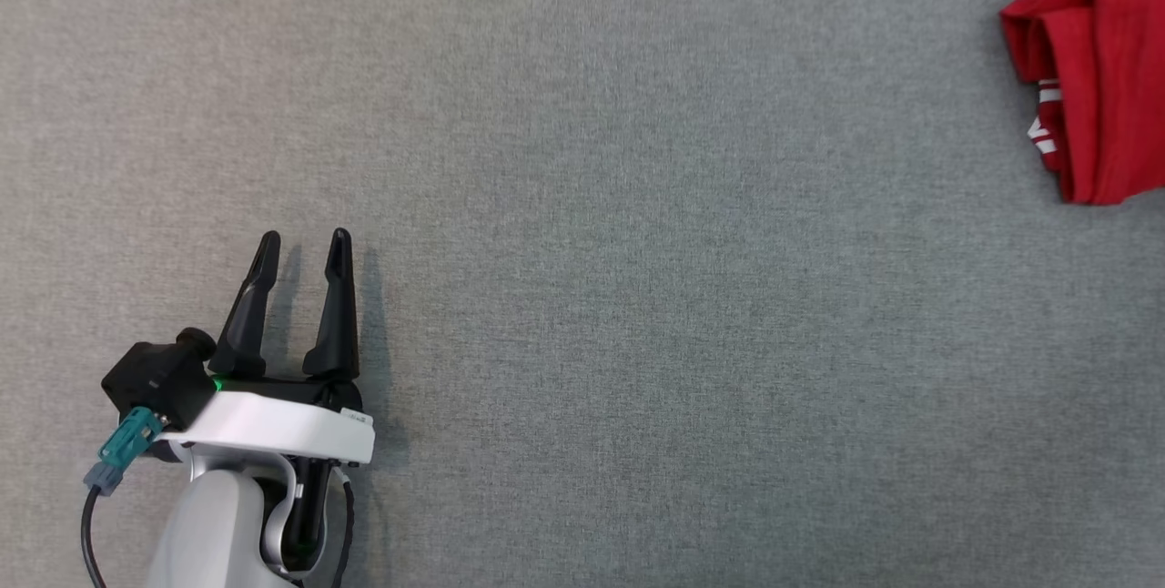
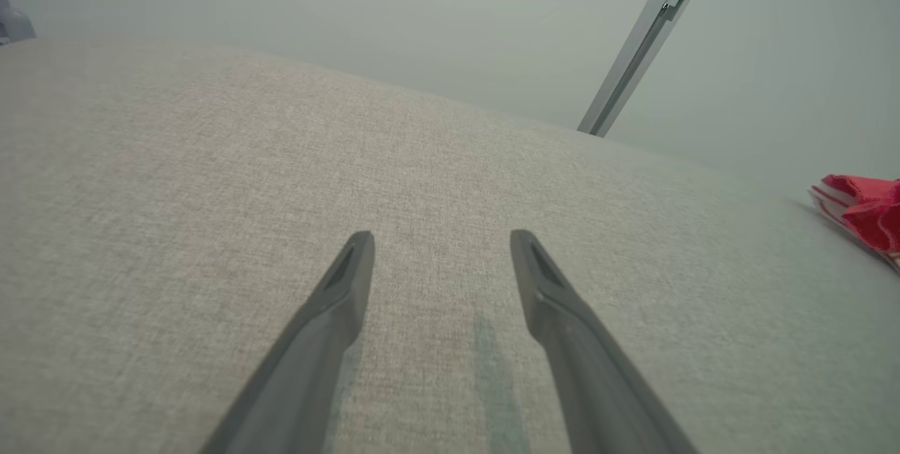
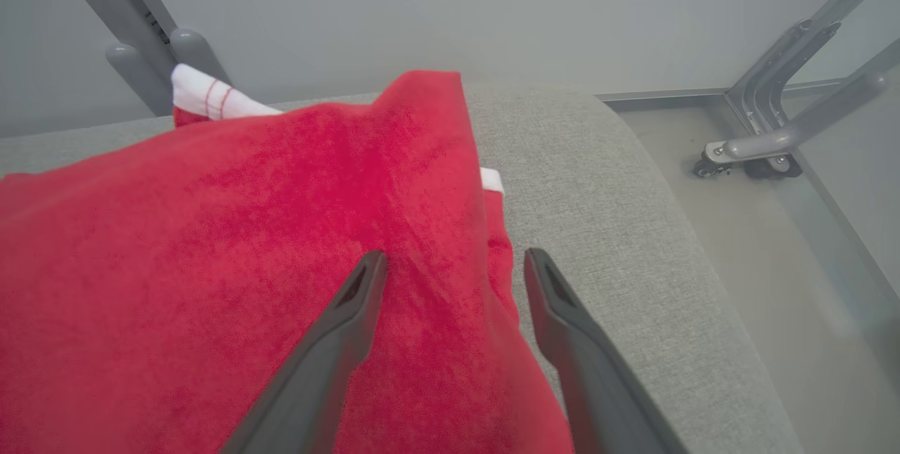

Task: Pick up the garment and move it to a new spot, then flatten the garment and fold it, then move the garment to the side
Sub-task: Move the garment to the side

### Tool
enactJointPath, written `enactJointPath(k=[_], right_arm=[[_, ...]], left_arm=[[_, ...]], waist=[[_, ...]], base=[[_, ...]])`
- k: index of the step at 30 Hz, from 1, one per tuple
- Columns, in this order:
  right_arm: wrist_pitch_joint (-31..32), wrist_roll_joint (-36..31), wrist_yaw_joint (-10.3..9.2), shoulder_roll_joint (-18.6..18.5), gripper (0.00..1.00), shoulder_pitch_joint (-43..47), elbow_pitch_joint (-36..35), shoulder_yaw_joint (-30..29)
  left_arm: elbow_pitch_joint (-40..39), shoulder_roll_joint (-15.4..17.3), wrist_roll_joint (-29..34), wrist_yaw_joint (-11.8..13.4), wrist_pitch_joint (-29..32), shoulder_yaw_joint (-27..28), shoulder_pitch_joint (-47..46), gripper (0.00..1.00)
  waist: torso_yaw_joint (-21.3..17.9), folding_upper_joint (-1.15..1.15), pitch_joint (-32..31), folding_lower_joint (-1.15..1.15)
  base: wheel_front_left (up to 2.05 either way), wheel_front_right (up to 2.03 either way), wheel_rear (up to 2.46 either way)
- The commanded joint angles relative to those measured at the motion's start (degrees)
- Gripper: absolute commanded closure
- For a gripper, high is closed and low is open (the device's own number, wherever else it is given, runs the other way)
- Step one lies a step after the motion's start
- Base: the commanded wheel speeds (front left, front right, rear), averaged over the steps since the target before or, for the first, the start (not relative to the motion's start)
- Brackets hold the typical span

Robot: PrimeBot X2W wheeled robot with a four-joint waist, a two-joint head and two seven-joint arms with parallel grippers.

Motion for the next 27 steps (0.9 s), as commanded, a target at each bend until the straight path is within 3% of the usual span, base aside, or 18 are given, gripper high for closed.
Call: enactJointPath(k=[1,10,15,20,27], right_arm=[[-0.8,-0.8,0.00,-0.2,0.00,0.5,0.2,0.2],[-9.9,-7.1,0.00,2.0,0.00,2.2,0.2,-0.3],[-16.5,-7.2,0.00,6.4,0.00,3.7,-0.4,-1.8],[-18.6,-7.5,0.00,8.0,0.00,8.0,-3.6,-3.6],[-18.6,-14.1,0.00,6.6,0.00,15.5,-13.9,-13.5]], left_arm=[[0.0,0.2,-0.3,0.0,0.0,0.3,0.5,0.00],[-0.7,0.2,1.0,0.0,0.0,2.8,4.8,0.00],[-1.8,0.9,2.2,0.0,0.0,4.7,7.1,0.00],[-3.1,1.1,2.8,0.0,0.0,6.3,8.7,0.00],[-4.0,0.5,2.8,0.0,0.0,7.4,10.6,0.00]], waist=[[0.1,0.00,-1.4,0.00],[-1.9,0.00,-12.0,0.00],[-3.5,0.00,-16.6,0.00],[-4.6,0.00,-19.8,0.00],[-5.5,0.00,-22.1,0.00]], base=[[0.00,0.00,0.00],[0.00,0.00,0.00],[0.00,0.00,0.00],[0.00,0.00,0.00],[0.00,0.00,0.00]])
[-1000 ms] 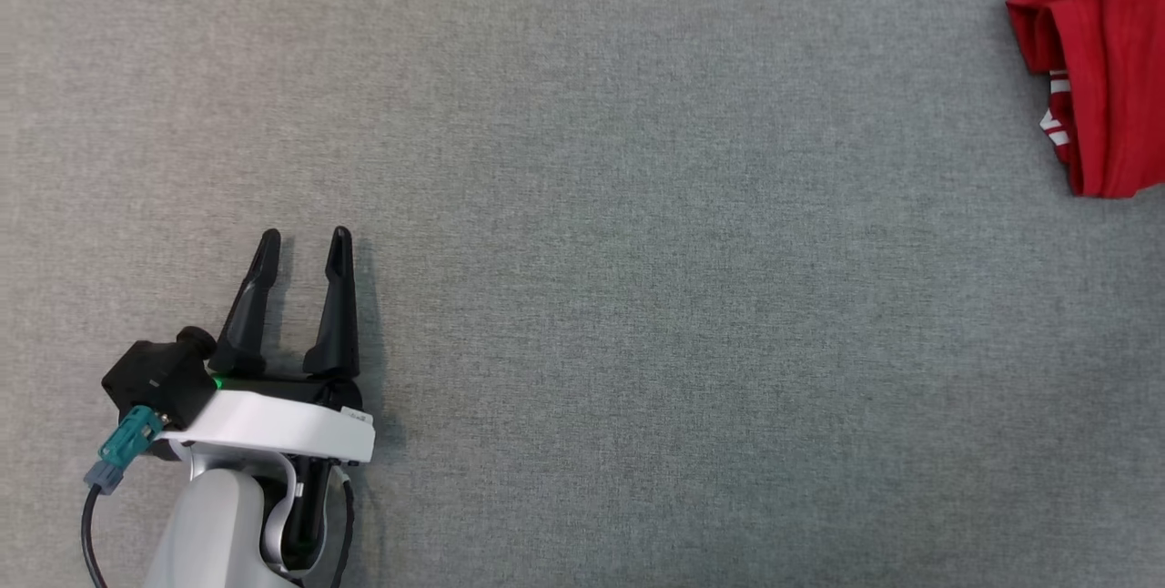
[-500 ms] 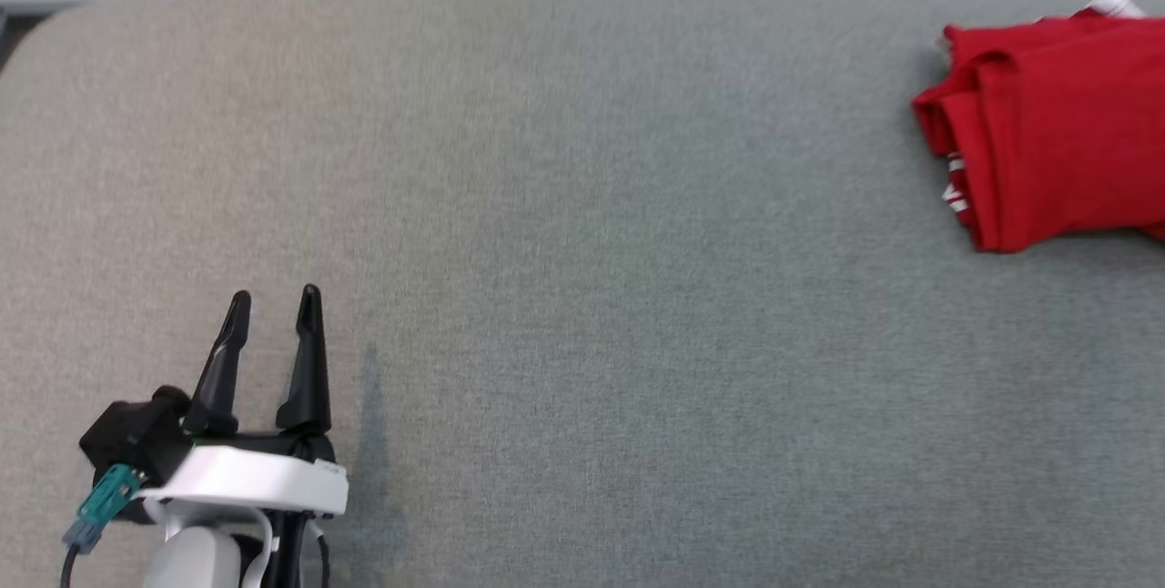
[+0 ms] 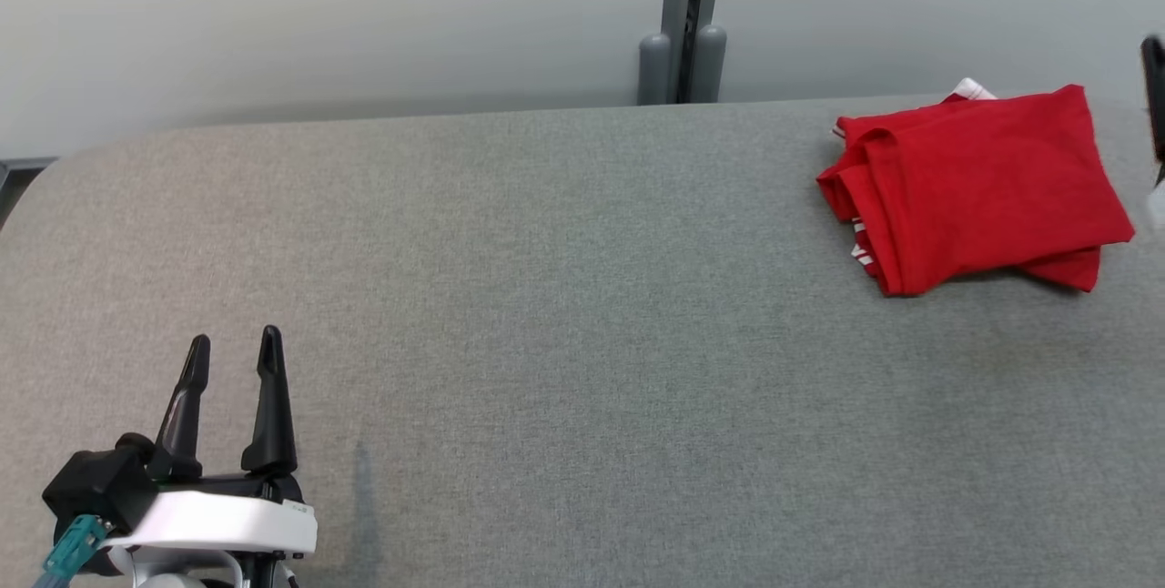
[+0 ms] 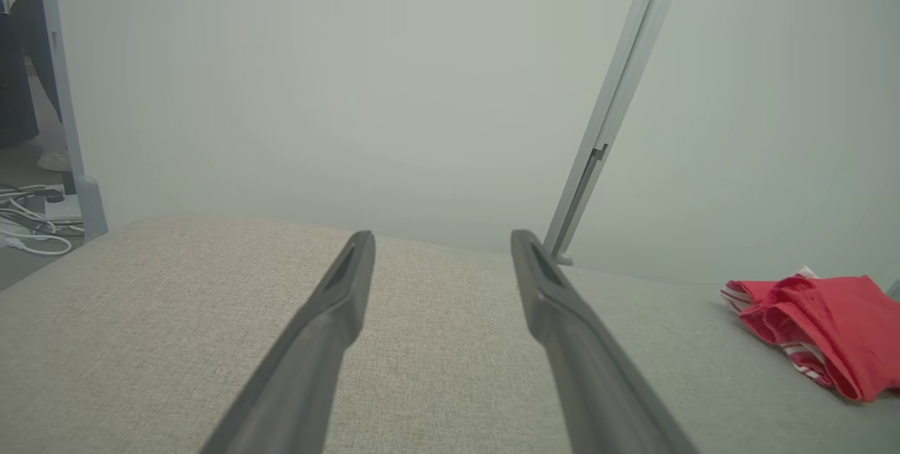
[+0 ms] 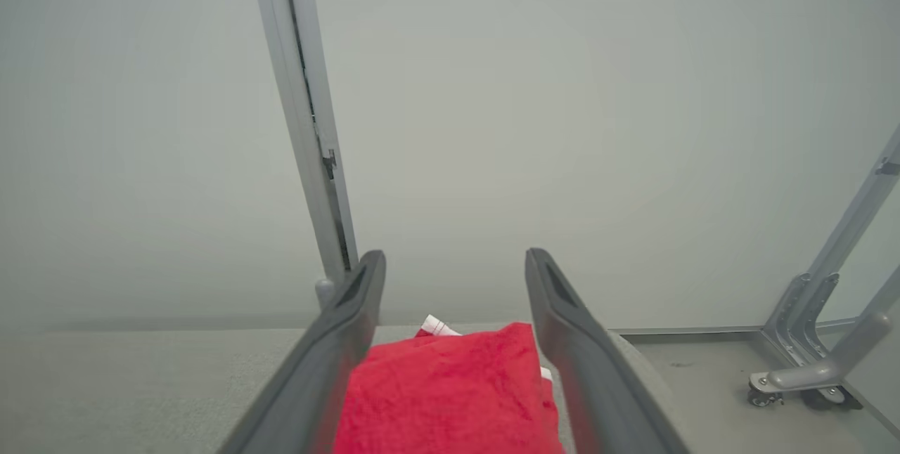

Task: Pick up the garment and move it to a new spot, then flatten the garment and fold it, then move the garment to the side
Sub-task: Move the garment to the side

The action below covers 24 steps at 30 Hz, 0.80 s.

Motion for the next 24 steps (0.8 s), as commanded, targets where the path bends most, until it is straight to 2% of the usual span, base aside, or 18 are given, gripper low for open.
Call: enactJointPath(k=[1,5,9,12,17,24], right_arm=[[-0.3,-1.6,0.00,-0.2,0.00,3.0,-2.0,-2.8],[-0.3,-9.9,0.00,0.2,0.00,13.3,-10.6,-16.9],[-0.3,-19.4,0.01,4.6,0.00,26.2,-20.6,-31.3],[-0.3,-25.7,0.01,9.2,0.00,34.6,-27.7,-38.4],[-0.3,-32.2,0.00,15.9,0.00,44.3,-35.9,-44.0],[-0.3,-35.8,0.01,21.2,0.00,50.2,-40.4,-44.1]], left_arm=[[-0.4,-0.1,0.2,0.0,0.0,0.4,0.5,0.00],[-1.0,-0.2,1.4,0.3,0.0,0.4,1.6,0.00],[-1.5,-0.5,2.2,0.5,0.0,0.9,2.6,0.00],[-2.1,-0.7,2.2,0.9,0.0,1.4,2.7,0.00],[-2.6,-0.8,2.1,1.0,0.0,1.6,3.5,0.00],[-3.3,-0.8,-0.2,1.0,0.0,0.9,4.7,0.00]], waist=[[-0.4,0.00,-0.8,0.00],[-0.3,0.00,-1.7,0.00],[0.0,0.00,-2.4,0.00],[0.3,0.00,-2.7,0.00],[0.7,0.00,-3.1,0.00],[0.9,0.00,-3.3,0.00]], base=[[0.00,0.00,0.00],[0.00,0.00,0.00],[0.00,0.00,0.00],[0.00,0.00,0.00],[0.00,0.00,0.00],[0.00,0.00,0.00]])
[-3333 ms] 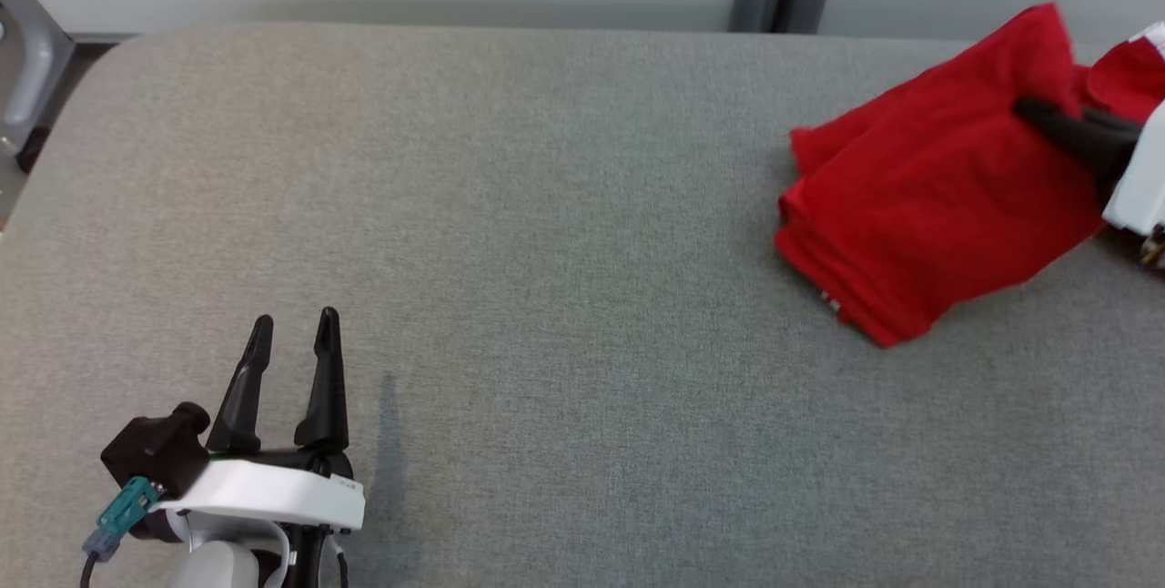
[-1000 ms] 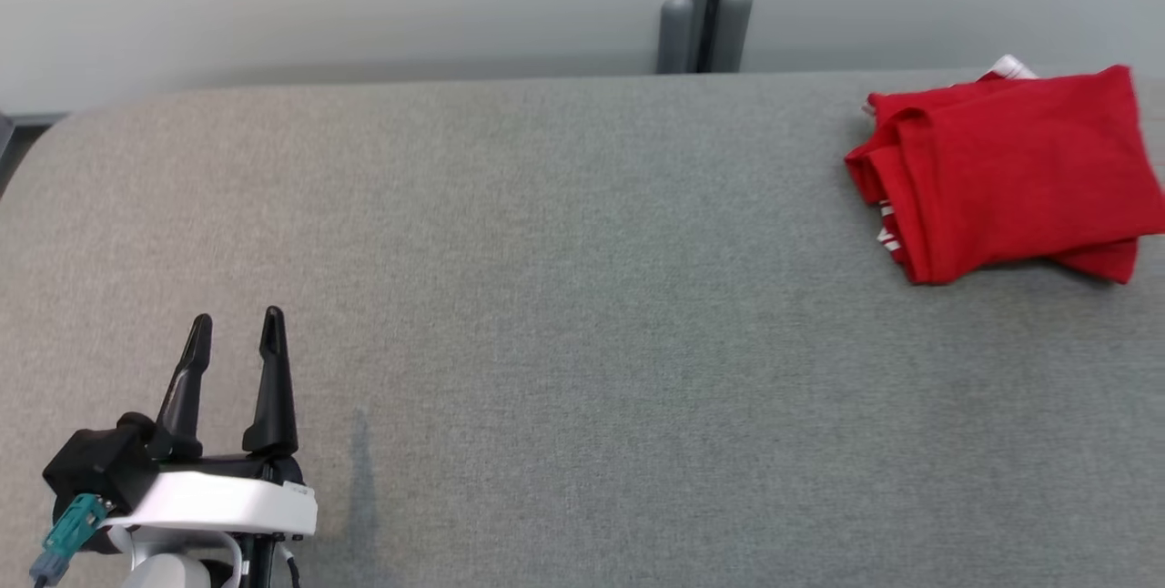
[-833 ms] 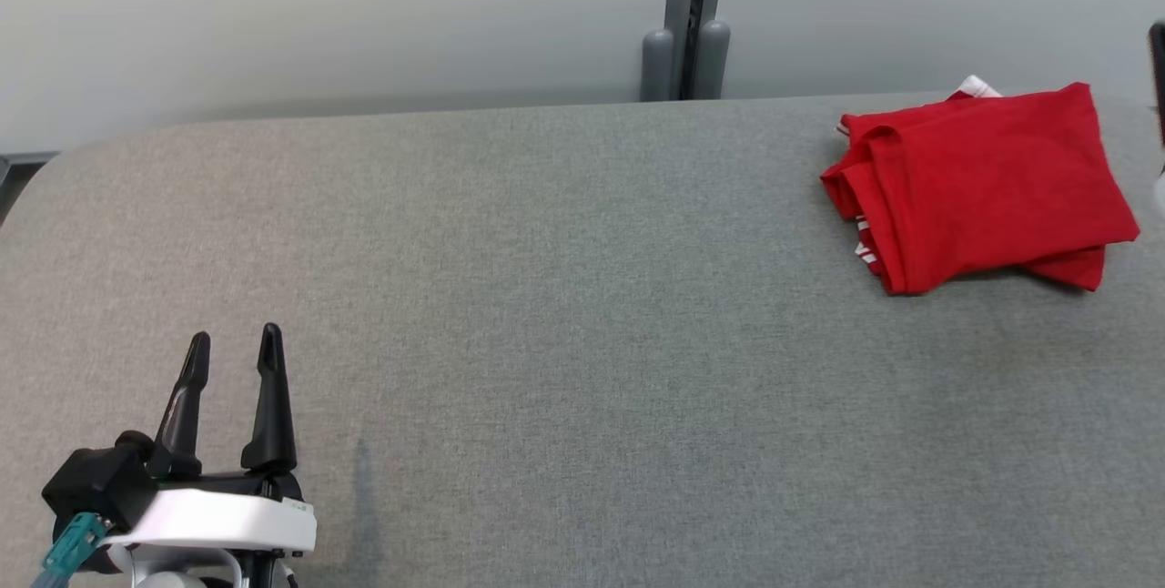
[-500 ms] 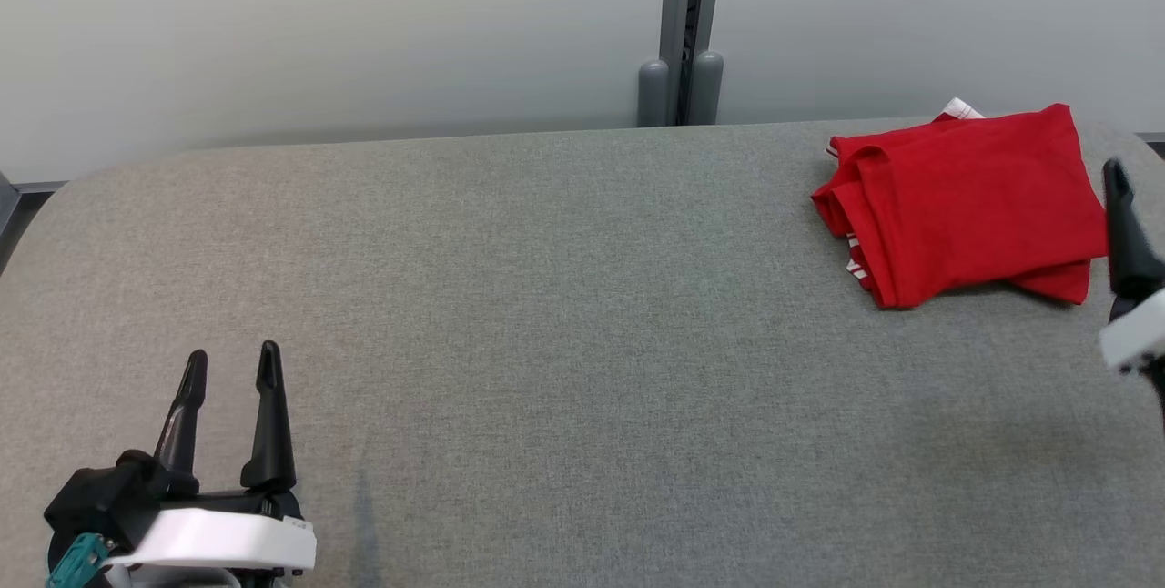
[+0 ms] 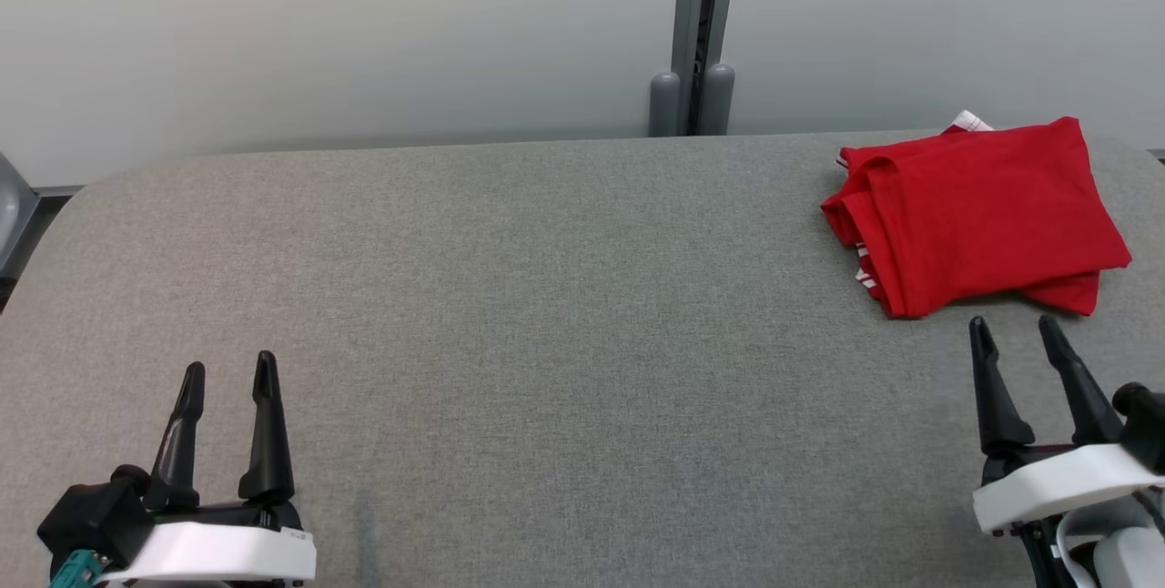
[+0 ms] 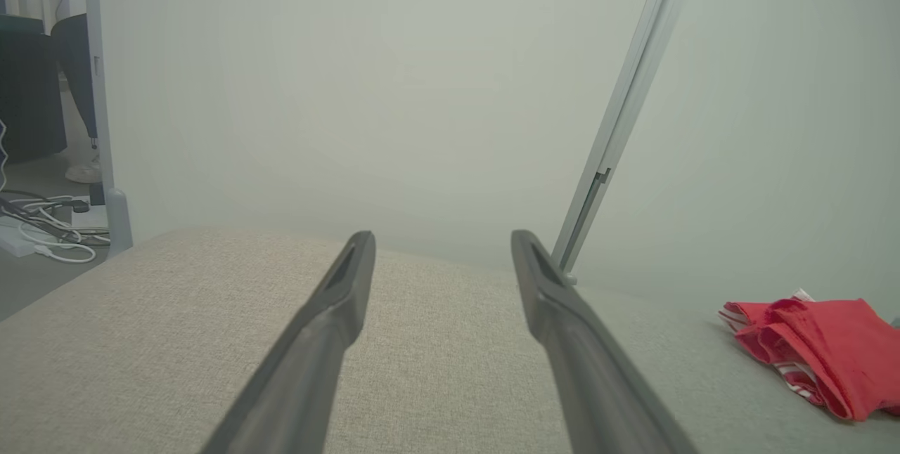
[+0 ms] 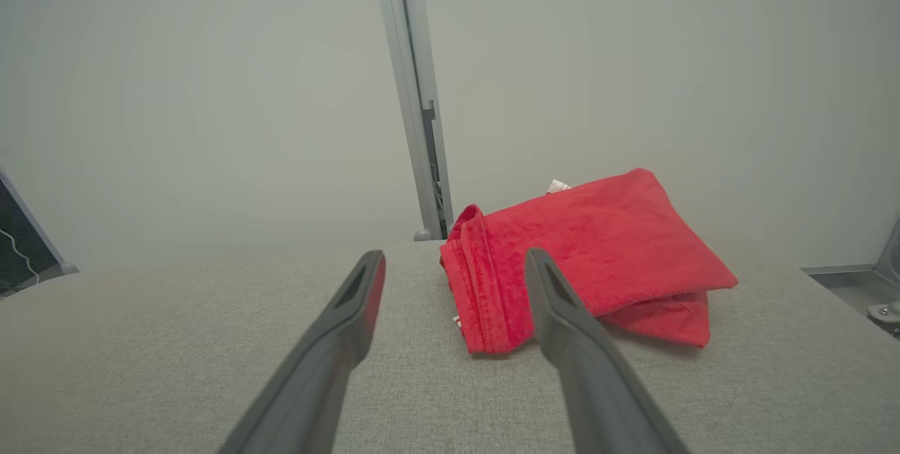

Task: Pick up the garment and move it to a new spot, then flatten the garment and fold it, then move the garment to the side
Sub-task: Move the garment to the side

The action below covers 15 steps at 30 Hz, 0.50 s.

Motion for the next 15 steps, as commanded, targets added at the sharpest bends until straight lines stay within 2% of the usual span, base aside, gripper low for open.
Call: enactJointPath(k=[1,6,15], right_arm=[[-0.2,-0.8,0.02,0.4,0.00,1.1,-0.7,-0.1],[-0.3,-1.7,0.02,1.8,0.00,2.9,-2.6,-0.8],[-0.3,-2.6,0.02,2.8,0.00,4.2,-4.5,-0.7]], left_arm=[[-0.2,0.2,-0.4,0.3,0.0,0.0,1.0,0.00],[-0.9,0.2,0.9,1.6,0.0,-0.4,1.7,0.00],[-1.2,0.2,0.9,2.0,0.0,-1.1,2.3,0.00]], waist=[[0.1,0.00,0.0,0.00],[0.4,0.00,0.0,0.00],[0.5,0.00,-0.2,0.00]], base=[[0.00,0.00,0.00],[0.00,0.00,0.00],[0.00,0.00,0.00]])
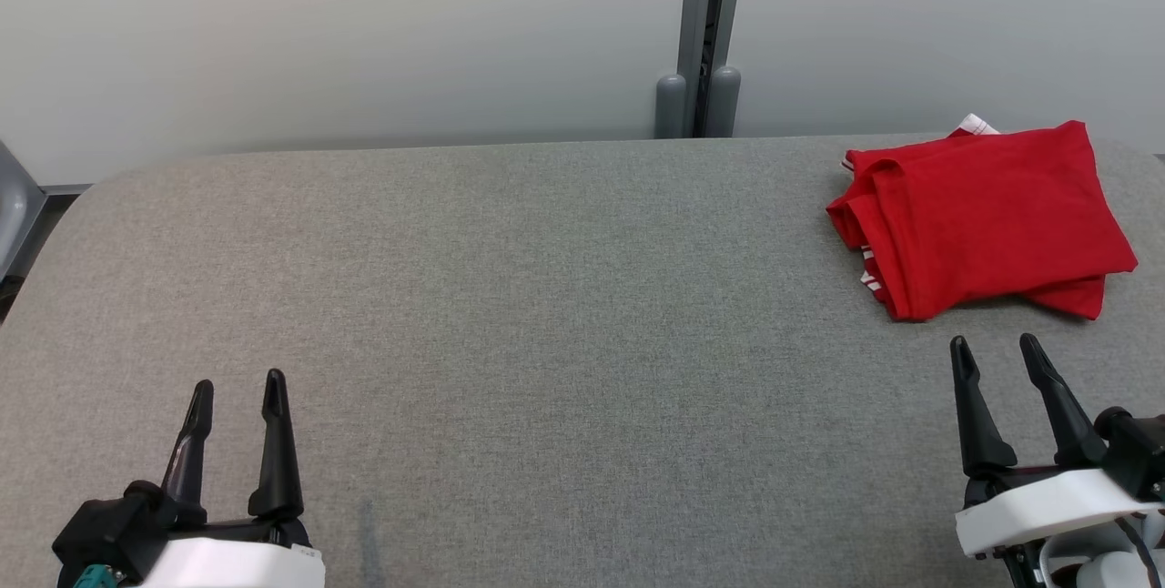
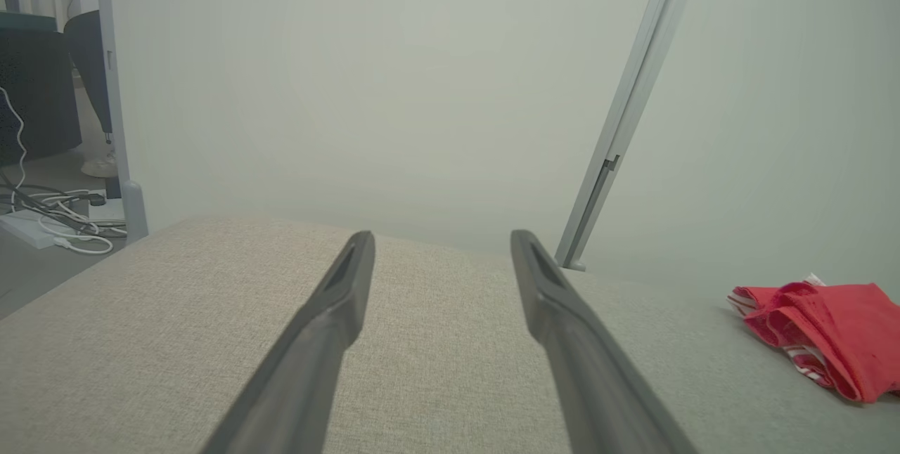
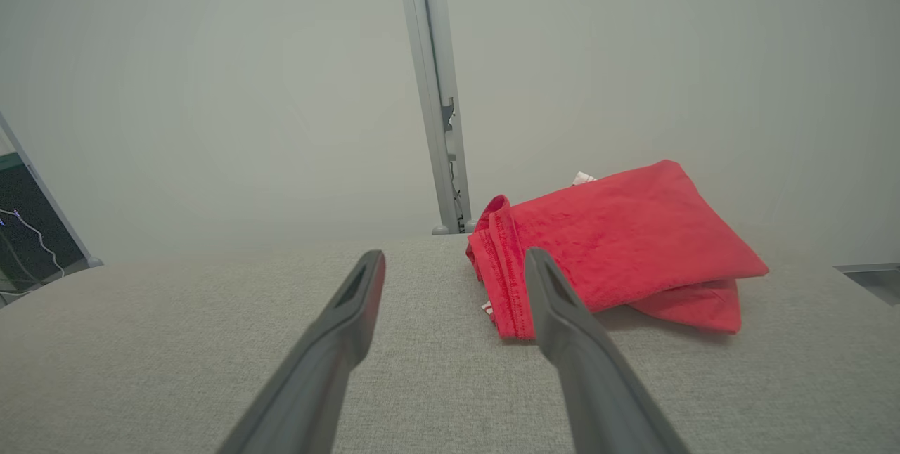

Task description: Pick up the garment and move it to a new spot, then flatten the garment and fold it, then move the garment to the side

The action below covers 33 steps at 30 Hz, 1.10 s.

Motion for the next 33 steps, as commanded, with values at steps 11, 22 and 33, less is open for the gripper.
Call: enactJointPath(k=[11,22,33], right_arm=[[-0.3,-0.5,0.02,0.4,0.00,0.1,-0.7,-0.6],[-0.3,-0.7,0.02,1.0,0.00,0.0,0.1,-0.5],[-0.3,-0.5,0.02,0.7,0.00,-0.3,1.0,-0.1]], left_arm=[[0.6,0.2,0.9,0.5,0.0,-0.3,-0.4,0.00],[1.8,0.2,2.1,-0.1,0.0,-0.9,-0.6,0.00],[3.2,0.2,1.6,-0.5,0.0,-1.3,-1.1,0.00]], waist=[[0.0,0.00,0.1,0.00],[-0.2,0.00,-0.1,0.00],[-0.4,0.00,-0.3,0.00]], base=[[0.00,0.00,0.00],[0.00,0.00,0.00],[0.00,0.00,0.00]])
